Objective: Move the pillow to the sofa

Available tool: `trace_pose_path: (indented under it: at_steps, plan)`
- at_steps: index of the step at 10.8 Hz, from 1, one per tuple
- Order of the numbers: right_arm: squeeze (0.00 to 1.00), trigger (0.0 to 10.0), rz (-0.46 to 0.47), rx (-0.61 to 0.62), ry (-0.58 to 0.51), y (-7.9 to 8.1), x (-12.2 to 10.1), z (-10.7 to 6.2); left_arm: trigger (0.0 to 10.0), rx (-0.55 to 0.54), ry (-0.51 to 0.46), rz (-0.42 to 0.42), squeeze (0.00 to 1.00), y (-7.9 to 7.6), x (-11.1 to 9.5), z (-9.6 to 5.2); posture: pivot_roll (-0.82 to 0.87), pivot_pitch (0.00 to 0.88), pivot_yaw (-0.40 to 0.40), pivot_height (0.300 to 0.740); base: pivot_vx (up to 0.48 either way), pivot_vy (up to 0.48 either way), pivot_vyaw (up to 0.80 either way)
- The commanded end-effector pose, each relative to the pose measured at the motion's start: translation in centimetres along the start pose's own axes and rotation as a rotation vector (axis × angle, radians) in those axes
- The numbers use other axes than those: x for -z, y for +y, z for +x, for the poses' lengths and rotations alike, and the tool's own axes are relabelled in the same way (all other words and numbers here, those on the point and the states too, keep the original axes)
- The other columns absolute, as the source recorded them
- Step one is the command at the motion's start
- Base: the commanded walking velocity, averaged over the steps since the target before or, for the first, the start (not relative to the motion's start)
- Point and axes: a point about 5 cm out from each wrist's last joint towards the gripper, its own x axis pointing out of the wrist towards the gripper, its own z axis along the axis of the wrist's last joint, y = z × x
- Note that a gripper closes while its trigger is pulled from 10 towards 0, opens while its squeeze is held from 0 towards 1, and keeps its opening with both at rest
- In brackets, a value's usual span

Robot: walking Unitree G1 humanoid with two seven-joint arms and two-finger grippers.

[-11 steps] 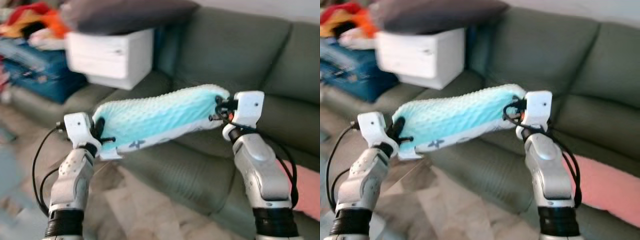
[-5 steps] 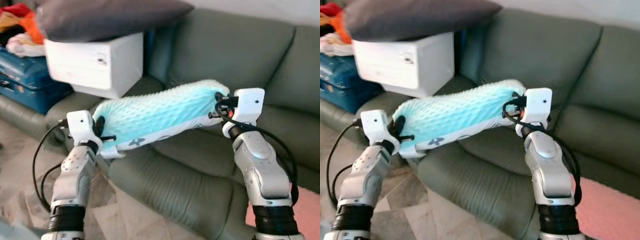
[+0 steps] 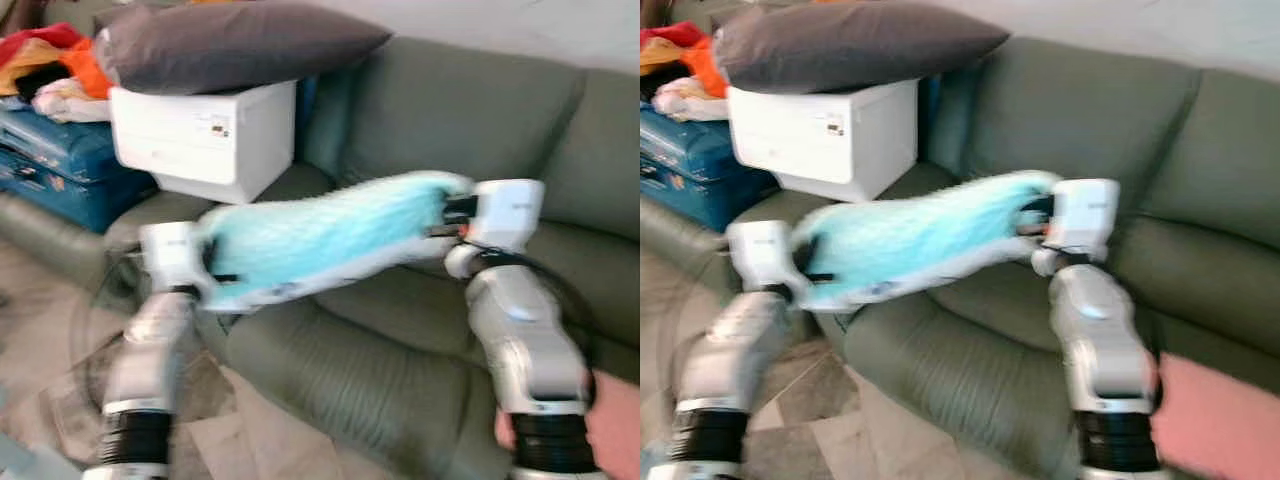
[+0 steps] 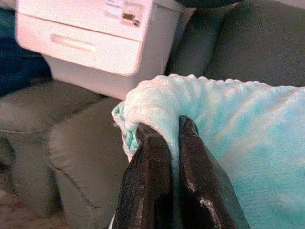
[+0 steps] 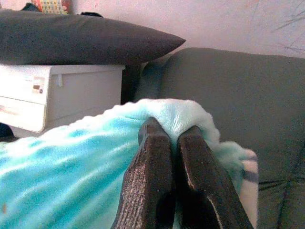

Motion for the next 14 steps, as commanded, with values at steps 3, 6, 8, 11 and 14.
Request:
trace_pose_path:
  at_steps: [3, 6, 8, 11, 14]
  plan:
    - [0.00, 10.0, -0.010, 0.026, -0.031, -0.78, -0.85, 0.00, 10.0, 0.031, 0.005, 0.003, 0.00, -1.07, 0.08, 0.07, -0.16, 0.000, -0.002, 0.740, 0.000, 0.480, 0.00]
    - [0.00, 10.0, -0.018, 0.036, -0.031, -0.99, -0.92, 0.09, 10.0, 0.044, -0.011, 0.026, 0.00, -1.51, -0.08, 0.15, -0.16, 0.000, -0.002, 0.740, 0.000, 0.160, -0.20]
    - [0.00, 10.0, -0.017, 0.037, -0.030, -1.00, -0.91, 0.13, 10.0, 0.053, -0.030, 0.035, 0.00, -1.49, -0.27, 0.23, -0.16, 0.000, -0.003, 0.740, 0.000, 0.000, -0.80]
    - [0.00, 10.0, -0.018, 0.038, -0.027, -0.99, -0.85, 0.09, 10.0, 0.069, -0.045, 0.012, 0.00, -1.55, -0.35, 0.22, -0.16, 0.000, -0.002, 0.740, 0.000, 0.000, -0.80]
    - [0.00, 10.0, -0.021, 0.034, -0.028, -1.01, -0.91, 0.12, 10.0, 0.080, -0.045, 0.007, 0.00, -1.65, -0.35, 0.19, -0.16, 0.000, -0.005, 0.740, 0.000, 0.000, -0.80]
